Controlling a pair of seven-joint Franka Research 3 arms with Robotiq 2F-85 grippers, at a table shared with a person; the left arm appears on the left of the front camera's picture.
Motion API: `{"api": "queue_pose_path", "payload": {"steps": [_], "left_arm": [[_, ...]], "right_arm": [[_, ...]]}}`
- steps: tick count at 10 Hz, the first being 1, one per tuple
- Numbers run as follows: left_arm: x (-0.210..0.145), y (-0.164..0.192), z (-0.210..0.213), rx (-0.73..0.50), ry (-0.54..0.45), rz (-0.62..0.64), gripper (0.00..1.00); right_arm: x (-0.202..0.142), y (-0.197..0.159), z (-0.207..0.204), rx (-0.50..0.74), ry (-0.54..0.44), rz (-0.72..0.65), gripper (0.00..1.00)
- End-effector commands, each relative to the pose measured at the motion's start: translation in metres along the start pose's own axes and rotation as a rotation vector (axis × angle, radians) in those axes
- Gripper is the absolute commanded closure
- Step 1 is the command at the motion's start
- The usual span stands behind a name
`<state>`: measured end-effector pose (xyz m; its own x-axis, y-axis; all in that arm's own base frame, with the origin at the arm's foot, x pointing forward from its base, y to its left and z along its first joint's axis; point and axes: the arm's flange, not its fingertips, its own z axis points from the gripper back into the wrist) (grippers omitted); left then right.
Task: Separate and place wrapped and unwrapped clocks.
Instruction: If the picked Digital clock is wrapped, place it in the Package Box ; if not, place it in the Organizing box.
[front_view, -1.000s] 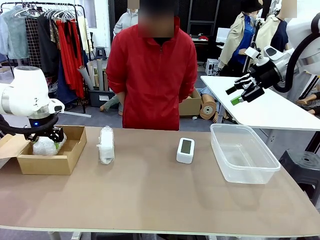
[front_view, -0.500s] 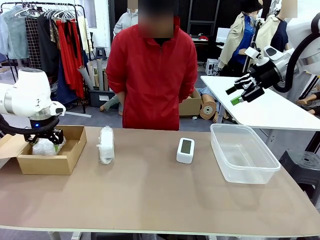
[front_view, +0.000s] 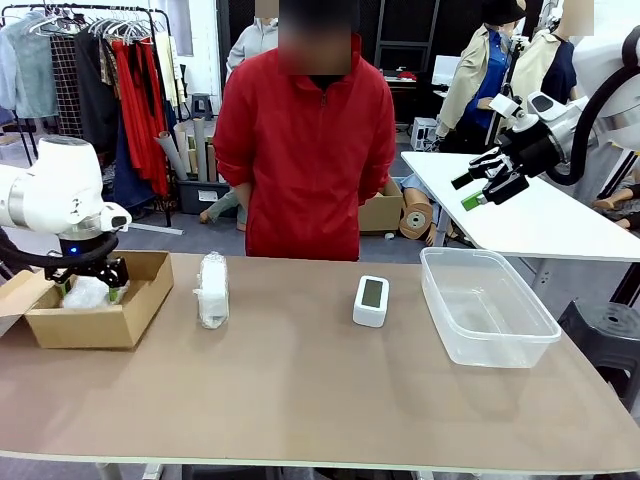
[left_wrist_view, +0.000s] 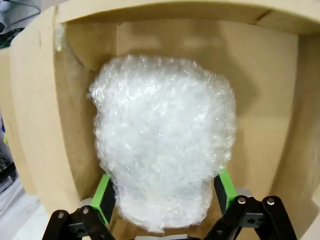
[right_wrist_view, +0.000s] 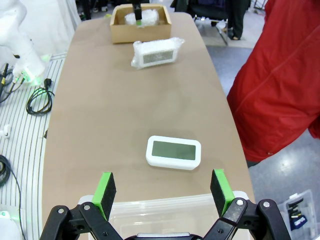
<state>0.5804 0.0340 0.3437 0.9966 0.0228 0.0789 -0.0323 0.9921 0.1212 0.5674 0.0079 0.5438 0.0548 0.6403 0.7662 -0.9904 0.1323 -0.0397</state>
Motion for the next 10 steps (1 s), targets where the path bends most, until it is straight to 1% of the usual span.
{"api": "queue_pose_path", "payload": {"steps": [1,3,5,8,10], "left_arm": [[0.001,-0.002,0.007,0.032,-0.002,0.013,0.0],[0.003,-0.005,0.011,0.019,-0.008,0.007,0.0],[0.004,-0.009,0.024,-0.025,-0.022,0.006,0.0],[-0.002,-0.005,0.056,-0.128,-0.037,0.015,0.0],[-0.005,-0.001,0.074,-0.22,-0.041,-0.031,0.0]], "right_arm": [[0.001,0.0,0.001,-0.005,0.0,0.003,0.0],[0.001,0.0,0.001,-0.005,0.0,0.003,0.0],[0.001,0.0,0.001,-0.005,0.0,0.003,0.0],[0.001,0.0,0.001,-0.005,0.0,0.003,0.0],[0.001,0.0,0.001,-0.005,0.0,0.003,0.0]]}}
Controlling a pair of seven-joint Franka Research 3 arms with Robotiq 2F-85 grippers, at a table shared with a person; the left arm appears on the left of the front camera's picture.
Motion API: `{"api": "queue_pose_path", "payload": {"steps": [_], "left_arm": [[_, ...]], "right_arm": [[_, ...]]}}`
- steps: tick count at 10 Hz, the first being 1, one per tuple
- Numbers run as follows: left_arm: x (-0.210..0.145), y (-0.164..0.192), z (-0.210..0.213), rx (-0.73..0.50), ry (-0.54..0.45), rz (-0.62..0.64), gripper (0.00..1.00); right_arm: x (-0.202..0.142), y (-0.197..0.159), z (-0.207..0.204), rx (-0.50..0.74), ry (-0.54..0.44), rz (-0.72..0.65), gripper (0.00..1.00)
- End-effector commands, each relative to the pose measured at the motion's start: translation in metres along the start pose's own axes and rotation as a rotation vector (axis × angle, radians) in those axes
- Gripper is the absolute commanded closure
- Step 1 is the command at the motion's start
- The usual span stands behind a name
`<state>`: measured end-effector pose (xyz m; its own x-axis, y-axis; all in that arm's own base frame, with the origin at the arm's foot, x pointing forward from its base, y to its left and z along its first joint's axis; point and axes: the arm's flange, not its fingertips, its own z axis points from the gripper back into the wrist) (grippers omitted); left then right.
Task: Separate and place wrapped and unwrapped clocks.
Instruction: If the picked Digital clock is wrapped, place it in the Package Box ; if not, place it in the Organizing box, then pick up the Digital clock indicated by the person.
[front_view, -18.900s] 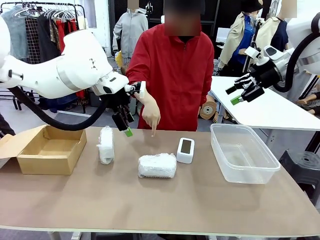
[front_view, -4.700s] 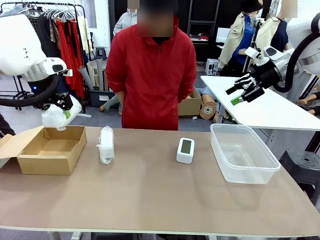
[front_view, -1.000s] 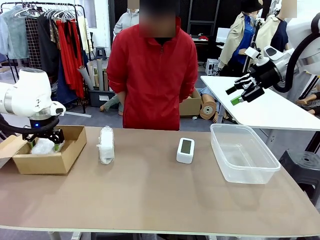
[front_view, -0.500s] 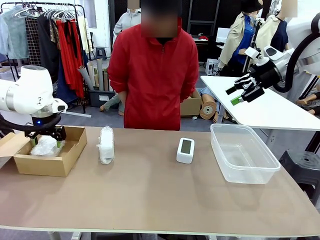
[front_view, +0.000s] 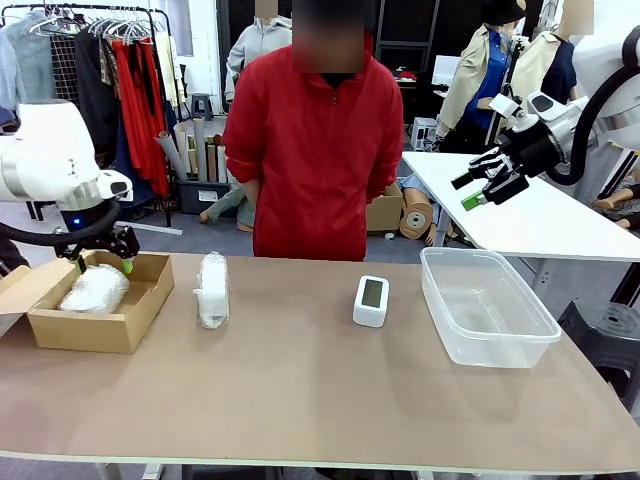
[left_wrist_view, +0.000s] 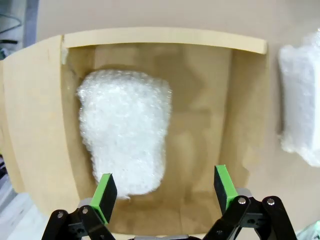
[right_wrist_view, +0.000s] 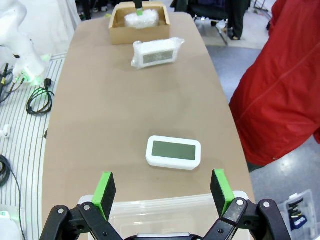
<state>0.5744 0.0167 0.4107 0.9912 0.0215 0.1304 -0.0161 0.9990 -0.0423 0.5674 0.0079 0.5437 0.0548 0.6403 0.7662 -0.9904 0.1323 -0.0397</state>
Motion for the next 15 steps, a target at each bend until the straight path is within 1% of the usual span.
{"api": "queue_pose_path", "payload": {"steps": [1,3,5,6,7,15], "left_arm": [[-0.006,0.006,0.014,-0.078,0.012,-0.047,0.0],[-0.009,0.005,0.025,-0.085,-0.001,-0.098,0.0],[-0.01,0.005,0.024,-0.048,-0.021,-0.107,0.0],[-0.008,0.005,0.018,-0.04,-0.049,-0.037,0.0],[-0.006,-0.001,0.026,-0.062,-0.009,-0.086,0.0],[-0.006,-0.001,0.026,-0.062,-0.009,-0.086,0.0]], "right_arm": [[0.001,0.0,0.001,-0.005,0.0,0.003,0.0],[0.001,0.0,0.001,-0.005,0.0,0.003,0.0],[0.001,0.0,0.001,-0.005,0.0,0.003,0.0],[0.001,0.0,0.001,-0.005,0.0,0.003,0.0],[0.001,0.0,0.001,-0.005,0.0,0.003,0.0],[0.001,0.0,0.001,-0.005,0.0,0.003,0.0]]}}
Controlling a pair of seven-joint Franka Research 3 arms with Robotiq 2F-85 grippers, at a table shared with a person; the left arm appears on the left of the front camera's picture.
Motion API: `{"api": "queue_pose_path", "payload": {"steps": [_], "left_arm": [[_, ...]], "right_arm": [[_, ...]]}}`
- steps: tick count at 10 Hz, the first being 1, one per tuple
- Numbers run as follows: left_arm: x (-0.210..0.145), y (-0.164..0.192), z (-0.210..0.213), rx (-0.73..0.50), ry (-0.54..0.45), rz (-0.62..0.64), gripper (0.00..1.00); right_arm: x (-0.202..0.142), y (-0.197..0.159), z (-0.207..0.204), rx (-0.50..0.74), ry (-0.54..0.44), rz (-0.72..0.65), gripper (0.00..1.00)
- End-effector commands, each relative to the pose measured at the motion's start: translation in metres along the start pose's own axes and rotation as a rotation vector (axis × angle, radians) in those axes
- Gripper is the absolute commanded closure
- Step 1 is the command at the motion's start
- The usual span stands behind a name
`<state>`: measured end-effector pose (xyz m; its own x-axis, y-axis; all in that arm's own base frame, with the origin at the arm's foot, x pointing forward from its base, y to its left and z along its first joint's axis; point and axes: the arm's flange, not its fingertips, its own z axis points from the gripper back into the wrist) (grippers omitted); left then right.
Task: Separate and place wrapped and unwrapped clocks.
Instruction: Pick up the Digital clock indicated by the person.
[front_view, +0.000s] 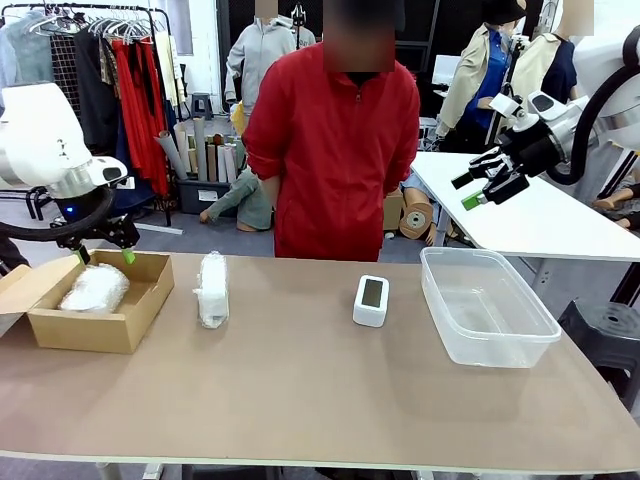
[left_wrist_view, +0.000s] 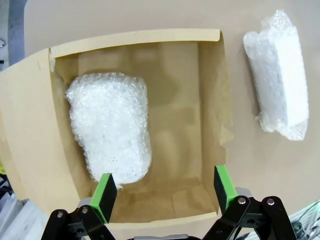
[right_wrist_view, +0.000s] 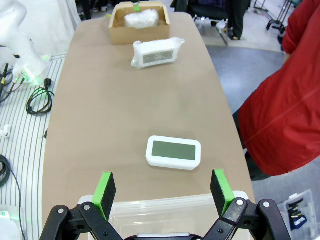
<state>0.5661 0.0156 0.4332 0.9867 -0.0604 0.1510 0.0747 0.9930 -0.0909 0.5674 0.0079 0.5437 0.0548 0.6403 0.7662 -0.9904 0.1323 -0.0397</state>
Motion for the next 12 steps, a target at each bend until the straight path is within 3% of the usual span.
{"api": "queue_pose_path", "payload": {"steps": [1,3,5,9,12], "left_arm": [[-0.001,0.001,0.003,-0.001,0.006,-0.003,0.0],[0.0,0.0,0.0,0.0,0.0,0.0,0.0],[0.0,-0.009,0.027,-0.033,0.022,-0.121,0.0],[-0.005,-0.023,0.101,-0.132,0.029,-0.545,0.0],[-0.01,-0.046,0.137,-0.286,-0.163,-1.008,0.0]], "right_arm": [[0.001,0.0,0.001,-0.005,0.0,0.003,0.0],[0.001,0.0,0.001,-0.005,0.0,0.003,0.0],[0.001,0.0,0.001,-0.005,0.0,0.003,0.0],[0.001,0.0,0.001,-0.005,0.0,0.003,0.0],[0.001,0.0,0.001,-0.005,0.0,0.003,0.0]]}}
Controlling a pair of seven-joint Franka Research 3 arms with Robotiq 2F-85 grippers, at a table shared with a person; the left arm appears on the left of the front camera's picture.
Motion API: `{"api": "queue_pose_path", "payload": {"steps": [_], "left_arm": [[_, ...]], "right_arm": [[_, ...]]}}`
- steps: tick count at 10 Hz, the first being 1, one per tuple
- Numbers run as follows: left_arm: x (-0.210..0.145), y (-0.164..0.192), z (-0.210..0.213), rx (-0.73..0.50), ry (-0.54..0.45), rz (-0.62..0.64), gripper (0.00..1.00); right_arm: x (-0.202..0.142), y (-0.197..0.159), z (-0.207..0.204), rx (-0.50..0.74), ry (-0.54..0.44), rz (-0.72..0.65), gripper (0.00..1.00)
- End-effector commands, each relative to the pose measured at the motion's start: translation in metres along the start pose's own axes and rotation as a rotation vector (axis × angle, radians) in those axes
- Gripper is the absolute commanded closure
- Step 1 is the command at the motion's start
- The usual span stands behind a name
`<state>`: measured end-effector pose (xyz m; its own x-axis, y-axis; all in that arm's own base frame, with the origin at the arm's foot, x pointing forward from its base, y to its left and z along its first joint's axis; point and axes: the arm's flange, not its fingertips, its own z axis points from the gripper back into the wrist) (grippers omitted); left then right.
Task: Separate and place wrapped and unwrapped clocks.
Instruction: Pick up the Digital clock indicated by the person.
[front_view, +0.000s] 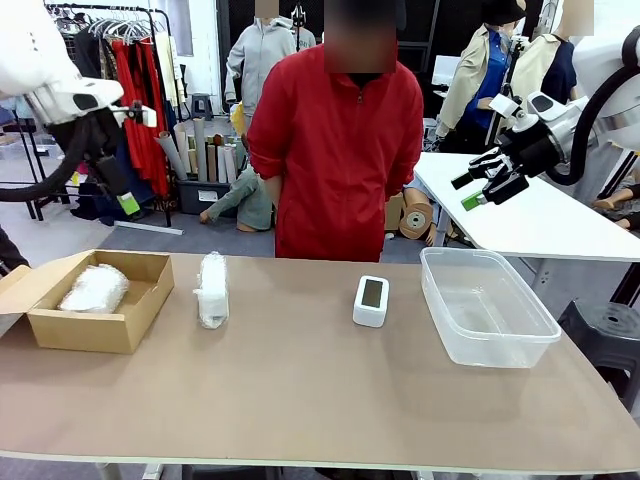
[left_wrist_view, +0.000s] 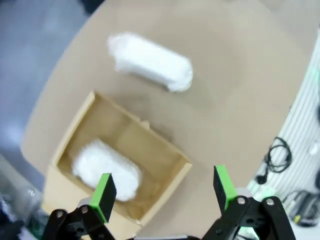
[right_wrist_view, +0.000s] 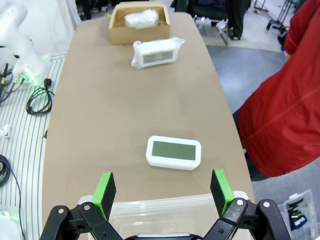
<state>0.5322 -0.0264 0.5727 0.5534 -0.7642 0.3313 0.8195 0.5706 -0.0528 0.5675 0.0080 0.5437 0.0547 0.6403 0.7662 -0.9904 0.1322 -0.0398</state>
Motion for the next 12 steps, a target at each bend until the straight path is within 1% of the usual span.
{"api": "queue_pose_path", "payload": {"steps": [1,3,4,5,6,7,8,12], "left_arm": [[-0.003,0.003,0.008,-0.095,-0.12,-0.251,0.0],[0.006,0.003,0.022,-0.055,-0.24,-0.439,0.0],[0.01,-0.001,0.026,-0.046,-0.315,-0.504,0.0],[0.011,0.0,0.03,-0.058,-0.335,-0.555,0.0],[0.015,-0.003,0.029,-0.057,-0.342,-0.551,0.0],[0.02,0.001,0.029,-0.066,-0.315,-0.433,0.0],[0.019,-0.005,0.029,-0.021,-0.31,-0.538,0.0],[0.02,-0.005,0.027,-0.033,-0.316,-0.522,0.0]], "right_arm": [[0.001,0.0,0.001,-0.005,0.0,0.003,0.0],[0.001,0.0,0.001,-0.005,0.0,0.003,0.0],[0.001,0.0,0.001,-0.005,0.0,0.003,0.0],[0.001,0.0,0.001,-0.005,0.0,0.003,0.0],[0.001,0.0,0.001,-0.005,0.0,0.003,0.0],[0.001,0.0,0.001,-0.005,0.0,0.003,0.0],[0.001,0.0,0.001,-0.005,0.0,0.003,0.0],[0.001,0.0,0.001,-0.005,0.0,0.003,0.0]]}}
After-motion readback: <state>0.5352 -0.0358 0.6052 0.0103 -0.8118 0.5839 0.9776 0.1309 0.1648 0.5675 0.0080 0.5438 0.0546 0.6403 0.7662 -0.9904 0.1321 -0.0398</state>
